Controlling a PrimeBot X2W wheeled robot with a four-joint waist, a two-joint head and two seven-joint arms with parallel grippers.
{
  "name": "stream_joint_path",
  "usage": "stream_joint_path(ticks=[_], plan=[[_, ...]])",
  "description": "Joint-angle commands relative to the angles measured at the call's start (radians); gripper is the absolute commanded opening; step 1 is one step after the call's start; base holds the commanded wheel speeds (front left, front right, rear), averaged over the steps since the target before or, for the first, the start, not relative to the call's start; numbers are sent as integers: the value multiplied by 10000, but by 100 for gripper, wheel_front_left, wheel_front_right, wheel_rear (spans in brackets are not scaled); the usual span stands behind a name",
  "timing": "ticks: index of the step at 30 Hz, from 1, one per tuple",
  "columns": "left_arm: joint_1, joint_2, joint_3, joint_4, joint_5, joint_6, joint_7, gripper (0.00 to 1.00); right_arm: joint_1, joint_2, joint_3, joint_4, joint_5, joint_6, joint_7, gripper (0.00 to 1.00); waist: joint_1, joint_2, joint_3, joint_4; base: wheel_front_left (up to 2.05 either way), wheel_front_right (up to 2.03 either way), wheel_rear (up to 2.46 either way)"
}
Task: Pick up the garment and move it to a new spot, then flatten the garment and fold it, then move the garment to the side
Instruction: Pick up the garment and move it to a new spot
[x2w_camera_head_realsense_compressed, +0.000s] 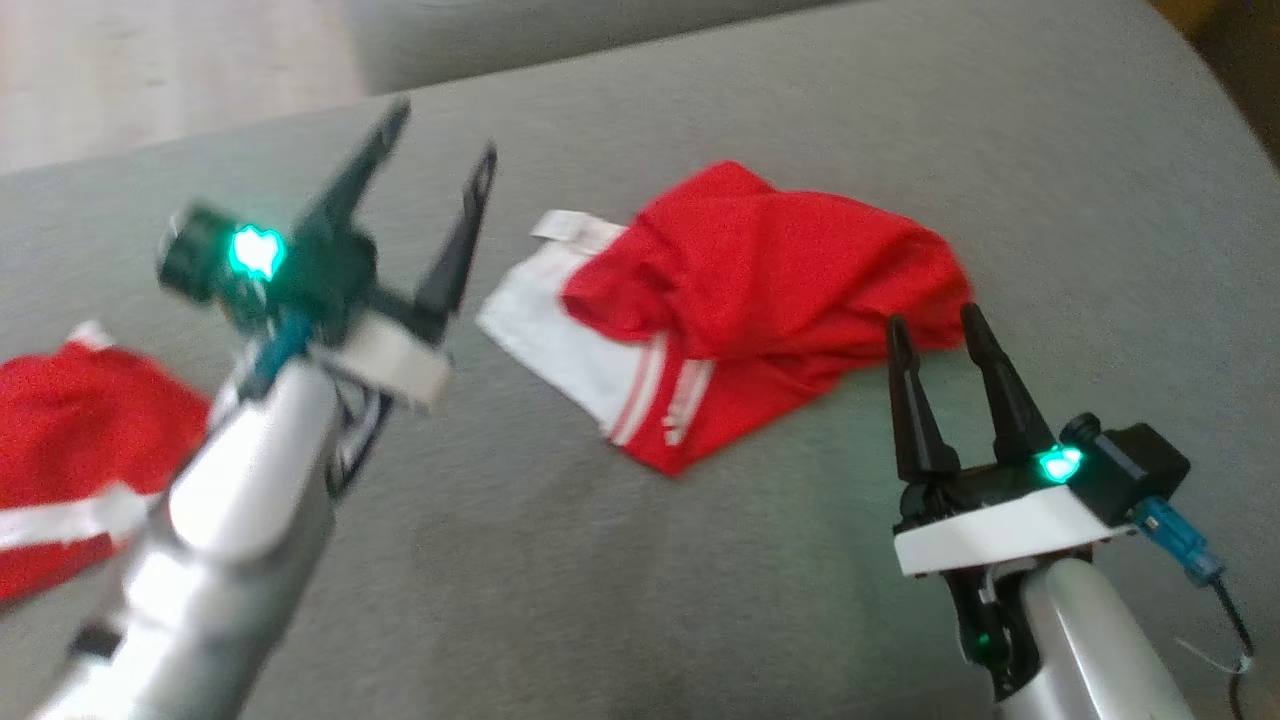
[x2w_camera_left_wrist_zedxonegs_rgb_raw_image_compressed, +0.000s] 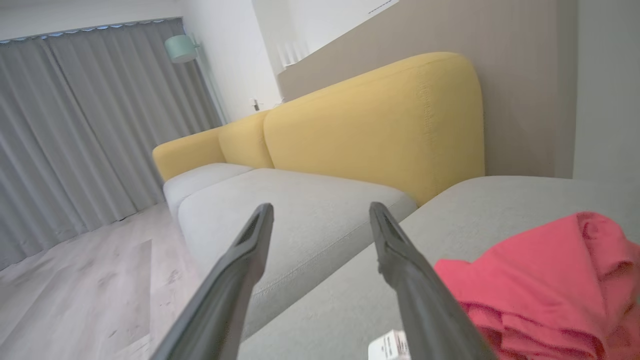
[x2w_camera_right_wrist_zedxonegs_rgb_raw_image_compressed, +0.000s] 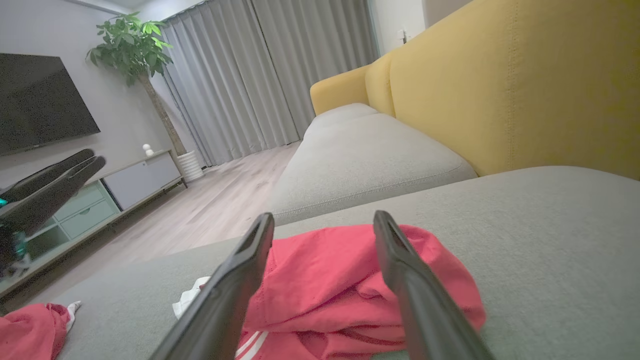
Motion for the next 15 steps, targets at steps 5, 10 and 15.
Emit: stream_joint_path(ticks=[5, 10, 15], plan=[[1227, 480, 690, -1322, -49, 414, -49, 100, 229, -31, -124, -190, -606, 77, -107, 100, 0, 0, -780, 1602, 0, 0, 0], [3037, 351, 1130, -2361, -154, 879, -50, 100, 523, -31, -353, -155, -914, 77, -107, 100, 0, 0, -1078, 2049, 0, 0, 0], [4486, -143, 1524, -3129, -32, 1299, -50, 100, 787, -31, -491, -274, -876, 77, -107, 100, 0, 0, -1258, 2273, 0, 0, 0]])
